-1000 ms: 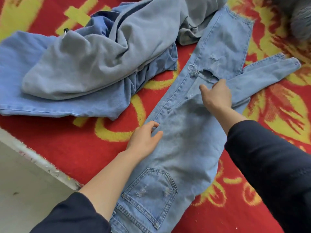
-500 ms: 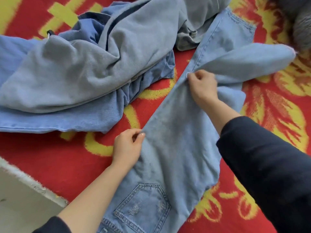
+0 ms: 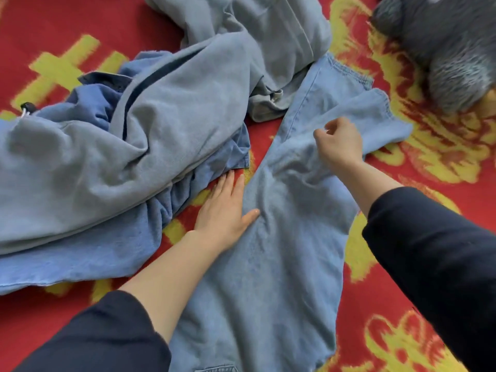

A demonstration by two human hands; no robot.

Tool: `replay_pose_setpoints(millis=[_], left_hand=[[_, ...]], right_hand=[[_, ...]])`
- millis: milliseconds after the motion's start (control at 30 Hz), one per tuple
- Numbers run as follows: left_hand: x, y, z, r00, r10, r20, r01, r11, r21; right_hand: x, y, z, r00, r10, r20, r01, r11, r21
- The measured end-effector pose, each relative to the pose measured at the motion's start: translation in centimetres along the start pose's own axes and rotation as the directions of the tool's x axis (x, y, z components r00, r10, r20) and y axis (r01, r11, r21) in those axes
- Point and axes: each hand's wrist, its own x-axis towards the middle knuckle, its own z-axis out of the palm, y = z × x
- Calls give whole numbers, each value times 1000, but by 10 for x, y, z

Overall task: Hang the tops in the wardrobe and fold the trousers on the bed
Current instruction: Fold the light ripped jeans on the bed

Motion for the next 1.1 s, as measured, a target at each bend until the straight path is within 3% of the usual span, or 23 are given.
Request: replay_pose_setpoints(millis=[133,267,433,500,567,633,700,833,967,1100], left_hand=[[16,5,-1,997,18,-77,1,972,235],[28,4,9,985,26,-169,26,955,296],[38,9,10,990,20,-142,39,915,402],[38,9,10,987,24,-156,43,912,408],[42,11,5,983,45,-180,30,918,396],[45,12,0,980,50,-191,24,931,365],[47,12,0,977,31,-210,43,940,338],[47,16,8,972,-1,-236,75,949,307],[48,15,10,974,29,-224,55,932,359],[45,11,9,976,64,-210,32,905,425]], right_hand=[[38,2,6,995,99,16,-97,990,-100],[67,1,8,982,181,62,-169,973,-155],[79,1,5,977,210,48,-198,964,-179],[74,-3,-1,976,219,-22,-220,970,-101],[73,-17,-6,963,182,-198,-183,983,11],[76,-36,-4,951,-4,-310,20,999,50],[78,-53,5,966,-176,-188,162,983,-87],[78,-44,31,977,-117,180,154,967,-205],[64,-16,35,944,-217,249,275,933,-231],[27,19,26,947,-194,257,260,932,-253]])
